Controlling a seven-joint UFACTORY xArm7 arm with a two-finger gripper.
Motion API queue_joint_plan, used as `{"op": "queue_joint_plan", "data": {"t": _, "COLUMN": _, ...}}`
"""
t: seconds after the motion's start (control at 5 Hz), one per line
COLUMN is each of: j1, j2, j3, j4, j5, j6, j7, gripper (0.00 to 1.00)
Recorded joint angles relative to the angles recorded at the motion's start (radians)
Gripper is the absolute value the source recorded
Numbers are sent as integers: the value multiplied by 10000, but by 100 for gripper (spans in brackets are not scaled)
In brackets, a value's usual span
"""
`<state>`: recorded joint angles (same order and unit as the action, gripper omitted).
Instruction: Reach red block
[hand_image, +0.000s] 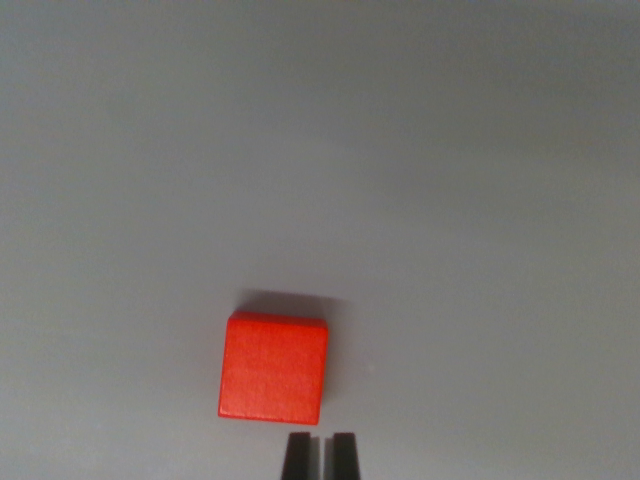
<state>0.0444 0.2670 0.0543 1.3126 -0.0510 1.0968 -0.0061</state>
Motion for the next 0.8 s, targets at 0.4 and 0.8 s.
{"op": "queue_joint_plan", "data": {"t": 0.4, "j1": 19, "j2": 225, "j3": 6, "j4": -236, "j5": -9, "j6": -457, "j7": 14, "gripper": 0}}
{"op": "queue_joint_plan", "data": {"t": 0.8, "j1": 37, "j2": 441, "j3": 12, "j4": -463, "j5": -18, "j6": -897, "j7": 28, "gripper": 0}}
